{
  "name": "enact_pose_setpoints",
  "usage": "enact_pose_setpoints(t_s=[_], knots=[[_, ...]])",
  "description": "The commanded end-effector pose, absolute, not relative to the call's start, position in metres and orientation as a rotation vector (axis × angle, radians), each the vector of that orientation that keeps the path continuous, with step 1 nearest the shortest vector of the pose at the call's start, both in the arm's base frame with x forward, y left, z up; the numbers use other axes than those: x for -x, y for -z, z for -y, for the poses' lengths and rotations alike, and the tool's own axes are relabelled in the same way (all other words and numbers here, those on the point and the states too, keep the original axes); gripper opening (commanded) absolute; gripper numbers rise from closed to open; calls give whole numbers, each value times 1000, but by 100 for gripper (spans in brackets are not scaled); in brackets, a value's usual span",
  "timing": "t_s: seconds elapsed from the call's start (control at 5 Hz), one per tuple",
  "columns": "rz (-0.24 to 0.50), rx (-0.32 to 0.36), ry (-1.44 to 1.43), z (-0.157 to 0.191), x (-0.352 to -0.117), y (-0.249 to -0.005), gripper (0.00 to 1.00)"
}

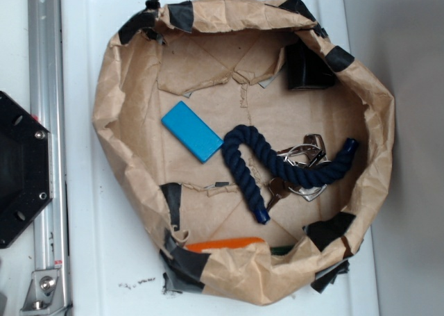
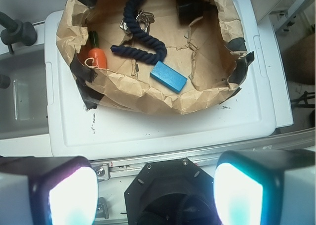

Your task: Grab the blue block.

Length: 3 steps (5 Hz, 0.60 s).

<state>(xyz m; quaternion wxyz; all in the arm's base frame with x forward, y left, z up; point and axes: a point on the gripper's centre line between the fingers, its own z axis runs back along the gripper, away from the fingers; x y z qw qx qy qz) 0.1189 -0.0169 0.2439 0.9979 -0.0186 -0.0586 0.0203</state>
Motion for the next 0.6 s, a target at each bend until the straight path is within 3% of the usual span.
enact_pose_setpoints(t_s=[0.0,0.2,0.4], knots=[[117,37,-41,17,-119,-244,100],[186,25,211,11,-169,-197,100],[179,61,352,5,-216,-170,100]])
